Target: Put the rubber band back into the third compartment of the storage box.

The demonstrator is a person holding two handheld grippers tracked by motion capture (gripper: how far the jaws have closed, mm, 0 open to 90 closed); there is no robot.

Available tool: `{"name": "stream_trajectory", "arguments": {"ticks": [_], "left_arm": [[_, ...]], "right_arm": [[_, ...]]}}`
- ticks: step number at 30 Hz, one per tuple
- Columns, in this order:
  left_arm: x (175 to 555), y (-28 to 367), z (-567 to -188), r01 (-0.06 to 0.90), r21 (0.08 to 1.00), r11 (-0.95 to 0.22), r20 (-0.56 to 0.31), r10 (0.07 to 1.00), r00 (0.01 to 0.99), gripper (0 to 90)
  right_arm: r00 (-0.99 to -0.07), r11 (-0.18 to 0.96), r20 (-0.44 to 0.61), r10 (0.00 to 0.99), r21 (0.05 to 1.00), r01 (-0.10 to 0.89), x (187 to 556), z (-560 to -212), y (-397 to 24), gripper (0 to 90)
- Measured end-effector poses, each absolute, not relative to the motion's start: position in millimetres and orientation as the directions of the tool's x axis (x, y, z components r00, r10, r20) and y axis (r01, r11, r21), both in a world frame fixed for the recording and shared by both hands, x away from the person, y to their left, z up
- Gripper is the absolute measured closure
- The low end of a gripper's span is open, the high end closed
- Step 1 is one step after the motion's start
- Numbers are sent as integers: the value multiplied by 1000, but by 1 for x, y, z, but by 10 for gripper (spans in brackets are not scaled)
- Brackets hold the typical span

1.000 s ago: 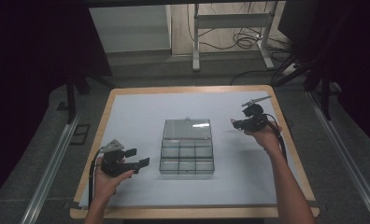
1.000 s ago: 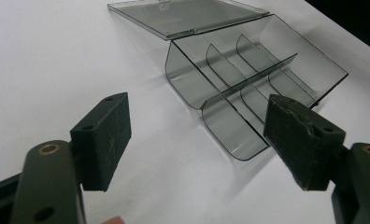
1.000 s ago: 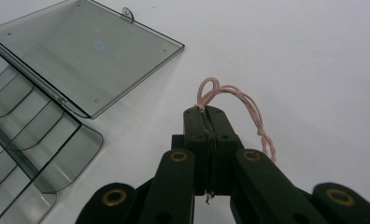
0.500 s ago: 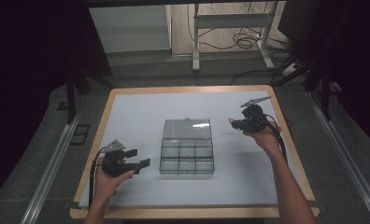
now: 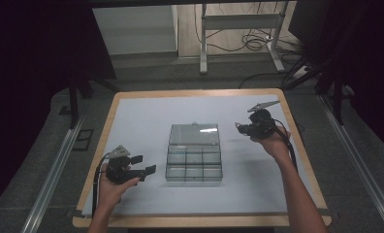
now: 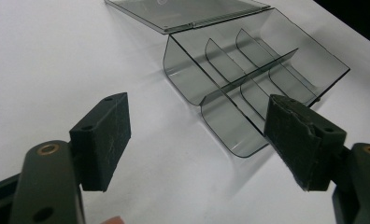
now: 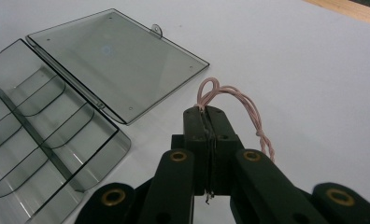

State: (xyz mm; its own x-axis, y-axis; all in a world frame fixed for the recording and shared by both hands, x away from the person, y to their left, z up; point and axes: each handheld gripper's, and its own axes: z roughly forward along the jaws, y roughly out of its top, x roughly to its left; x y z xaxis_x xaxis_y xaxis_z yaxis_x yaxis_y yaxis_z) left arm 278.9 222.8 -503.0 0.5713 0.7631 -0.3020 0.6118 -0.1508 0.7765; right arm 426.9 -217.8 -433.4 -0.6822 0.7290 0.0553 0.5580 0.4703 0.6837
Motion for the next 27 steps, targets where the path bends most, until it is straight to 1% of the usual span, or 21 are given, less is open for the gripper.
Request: {"name": "stream_trajectory", "arguments": {"ticks": [27], "left_arm": [[279,222,-503,611,776,-155,-301,761,575,228]], "right_arm": [[-730,501,42,682,700,508,417,-431,-203,866]]}}
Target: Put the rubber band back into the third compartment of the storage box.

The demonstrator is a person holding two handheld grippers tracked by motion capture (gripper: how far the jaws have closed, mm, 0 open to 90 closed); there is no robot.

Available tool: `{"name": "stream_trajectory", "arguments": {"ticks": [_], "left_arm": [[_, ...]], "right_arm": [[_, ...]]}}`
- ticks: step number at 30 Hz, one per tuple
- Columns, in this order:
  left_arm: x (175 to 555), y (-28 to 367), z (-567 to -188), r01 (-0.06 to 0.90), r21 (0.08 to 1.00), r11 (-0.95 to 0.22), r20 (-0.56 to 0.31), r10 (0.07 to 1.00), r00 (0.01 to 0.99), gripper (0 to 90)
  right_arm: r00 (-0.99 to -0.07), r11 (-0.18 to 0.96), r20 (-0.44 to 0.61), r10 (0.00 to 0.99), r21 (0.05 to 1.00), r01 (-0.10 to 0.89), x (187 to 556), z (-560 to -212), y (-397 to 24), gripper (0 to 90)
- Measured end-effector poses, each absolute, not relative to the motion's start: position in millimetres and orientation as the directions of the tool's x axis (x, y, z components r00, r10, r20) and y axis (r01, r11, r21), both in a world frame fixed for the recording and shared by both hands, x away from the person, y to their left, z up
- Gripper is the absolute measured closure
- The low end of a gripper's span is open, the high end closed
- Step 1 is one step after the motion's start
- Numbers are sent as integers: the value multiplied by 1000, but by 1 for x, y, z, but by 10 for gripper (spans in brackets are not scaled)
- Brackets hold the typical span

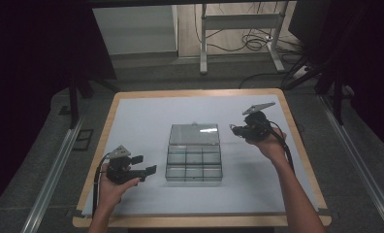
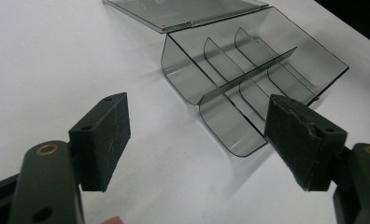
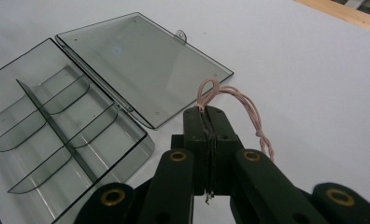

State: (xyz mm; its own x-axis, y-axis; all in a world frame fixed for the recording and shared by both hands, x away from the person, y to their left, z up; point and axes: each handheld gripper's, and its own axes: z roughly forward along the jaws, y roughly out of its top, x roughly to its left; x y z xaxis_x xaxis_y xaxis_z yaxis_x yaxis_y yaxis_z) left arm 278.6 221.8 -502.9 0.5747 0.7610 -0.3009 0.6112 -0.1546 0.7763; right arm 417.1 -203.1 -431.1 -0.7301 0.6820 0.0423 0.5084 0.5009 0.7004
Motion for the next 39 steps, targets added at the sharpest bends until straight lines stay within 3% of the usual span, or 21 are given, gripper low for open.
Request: {"name": "stream_trajectory", "arguments": {"ticks": [39], "left_arm": [[278,220,-501,607,778,-163,-299,753,586,225]], "right_arm": [[-808,547,38,587,718,431,394,-430,-172,865]]}}
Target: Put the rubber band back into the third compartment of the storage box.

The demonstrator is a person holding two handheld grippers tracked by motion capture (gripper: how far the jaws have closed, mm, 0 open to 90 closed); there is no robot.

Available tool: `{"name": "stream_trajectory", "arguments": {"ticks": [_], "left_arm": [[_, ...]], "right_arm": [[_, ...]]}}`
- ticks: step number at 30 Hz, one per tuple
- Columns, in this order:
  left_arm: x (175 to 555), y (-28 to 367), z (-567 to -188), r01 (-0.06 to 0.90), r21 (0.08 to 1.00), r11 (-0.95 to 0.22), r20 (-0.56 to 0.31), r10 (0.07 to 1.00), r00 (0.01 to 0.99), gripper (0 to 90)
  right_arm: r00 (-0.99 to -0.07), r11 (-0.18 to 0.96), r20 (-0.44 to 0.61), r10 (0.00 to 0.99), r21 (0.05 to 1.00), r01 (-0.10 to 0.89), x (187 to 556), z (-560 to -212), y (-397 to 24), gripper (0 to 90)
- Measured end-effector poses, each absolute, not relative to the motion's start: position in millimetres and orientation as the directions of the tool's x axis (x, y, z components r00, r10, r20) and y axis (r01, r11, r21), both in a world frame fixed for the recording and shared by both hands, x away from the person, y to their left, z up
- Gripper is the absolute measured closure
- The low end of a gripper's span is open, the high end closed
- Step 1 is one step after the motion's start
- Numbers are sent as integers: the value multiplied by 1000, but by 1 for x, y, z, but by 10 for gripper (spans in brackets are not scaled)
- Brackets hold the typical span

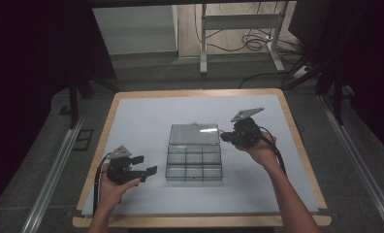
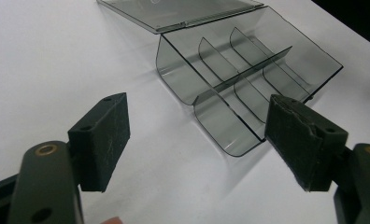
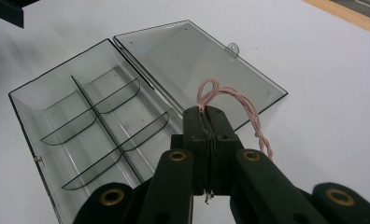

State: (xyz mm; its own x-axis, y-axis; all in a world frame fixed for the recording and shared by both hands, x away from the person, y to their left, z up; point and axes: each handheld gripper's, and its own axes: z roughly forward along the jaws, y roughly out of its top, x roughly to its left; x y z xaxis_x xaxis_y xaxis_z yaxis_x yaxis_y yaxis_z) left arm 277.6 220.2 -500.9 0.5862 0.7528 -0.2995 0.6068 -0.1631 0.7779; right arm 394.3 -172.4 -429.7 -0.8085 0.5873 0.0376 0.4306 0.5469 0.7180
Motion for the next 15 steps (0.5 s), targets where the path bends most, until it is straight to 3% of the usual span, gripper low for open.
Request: {"name": "stream_trajectory", "arguments": {"ticks": [15], "left_arm": [[278,220,-502,609,776,-165,-300,753,586,224]], "right_arm": [[-832,567,38,554,714,410,387,-433,-160,865]]}}
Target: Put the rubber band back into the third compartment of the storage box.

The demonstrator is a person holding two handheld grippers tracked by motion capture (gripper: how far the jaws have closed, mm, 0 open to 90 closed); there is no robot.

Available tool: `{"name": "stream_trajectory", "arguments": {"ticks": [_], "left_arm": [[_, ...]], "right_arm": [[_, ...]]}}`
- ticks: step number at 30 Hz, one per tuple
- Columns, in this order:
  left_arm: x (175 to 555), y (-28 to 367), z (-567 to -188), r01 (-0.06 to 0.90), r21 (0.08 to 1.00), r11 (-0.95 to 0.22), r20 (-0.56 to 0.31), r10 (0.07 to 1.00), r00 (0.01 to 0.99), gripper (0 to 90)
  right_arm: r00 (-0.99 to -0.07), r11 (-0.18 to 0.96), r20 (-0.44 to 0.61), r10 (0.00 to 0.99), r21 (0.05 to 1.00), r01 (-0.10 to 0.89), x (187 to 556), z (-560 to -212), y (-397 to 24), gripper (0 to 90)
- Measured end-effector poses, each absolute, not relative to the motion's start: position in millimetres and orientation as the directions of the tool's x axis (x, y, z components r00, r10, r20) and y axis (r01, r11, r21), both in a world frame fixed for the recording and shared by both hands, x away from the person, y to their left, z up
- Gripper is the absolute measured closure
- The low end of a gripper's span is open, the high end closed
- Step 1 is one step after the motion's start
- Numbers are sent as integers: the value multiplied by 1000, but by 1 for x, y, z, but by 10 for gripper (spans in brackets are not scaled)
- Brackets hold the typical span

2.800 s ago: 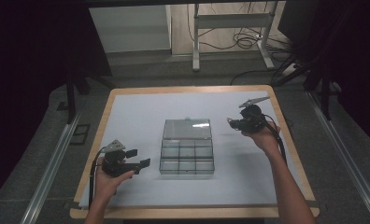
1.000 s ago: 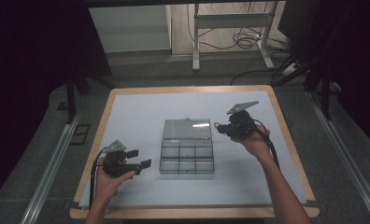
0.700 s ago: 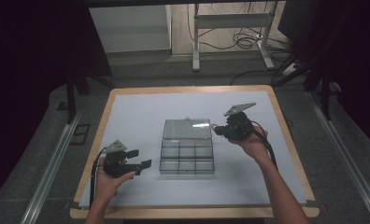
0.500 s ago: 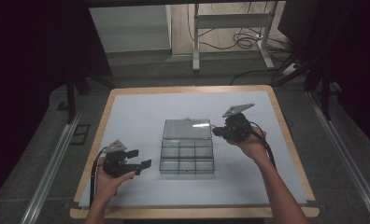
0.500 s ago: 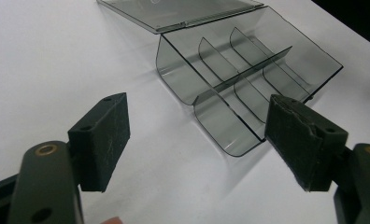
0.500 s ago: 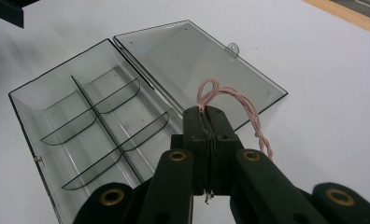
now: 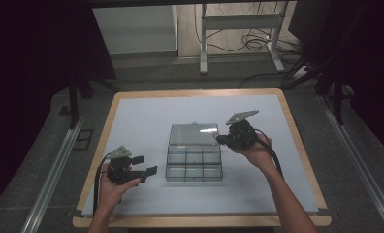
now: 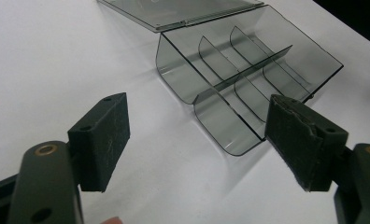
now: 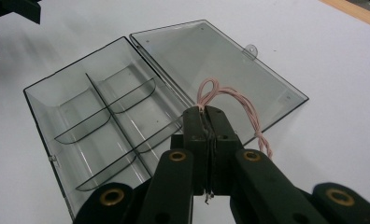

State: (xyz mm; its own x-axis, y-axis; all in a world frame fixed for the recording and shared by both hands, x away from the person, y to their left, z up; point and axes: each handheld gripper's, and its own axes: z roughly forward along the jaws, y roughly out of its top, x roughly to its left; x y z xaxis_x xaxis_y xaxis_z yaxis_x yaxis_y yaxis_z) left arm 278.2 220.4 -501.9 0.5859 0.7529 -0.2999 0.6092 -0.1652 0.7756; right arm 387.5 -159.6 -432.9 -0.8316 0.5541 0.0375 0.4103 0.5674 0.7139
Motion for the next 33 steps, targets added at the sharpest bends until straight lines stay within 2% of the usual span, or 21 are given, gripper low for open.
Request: {"name": "stream_trajectory", "arguments": {"ticks": [33], "left_arm": [[279,220,-504,614,771,-169,-302,753,585,221]], "right_arm": [[-868,588,55,494,714,380,371,-445,-137,865]]}}
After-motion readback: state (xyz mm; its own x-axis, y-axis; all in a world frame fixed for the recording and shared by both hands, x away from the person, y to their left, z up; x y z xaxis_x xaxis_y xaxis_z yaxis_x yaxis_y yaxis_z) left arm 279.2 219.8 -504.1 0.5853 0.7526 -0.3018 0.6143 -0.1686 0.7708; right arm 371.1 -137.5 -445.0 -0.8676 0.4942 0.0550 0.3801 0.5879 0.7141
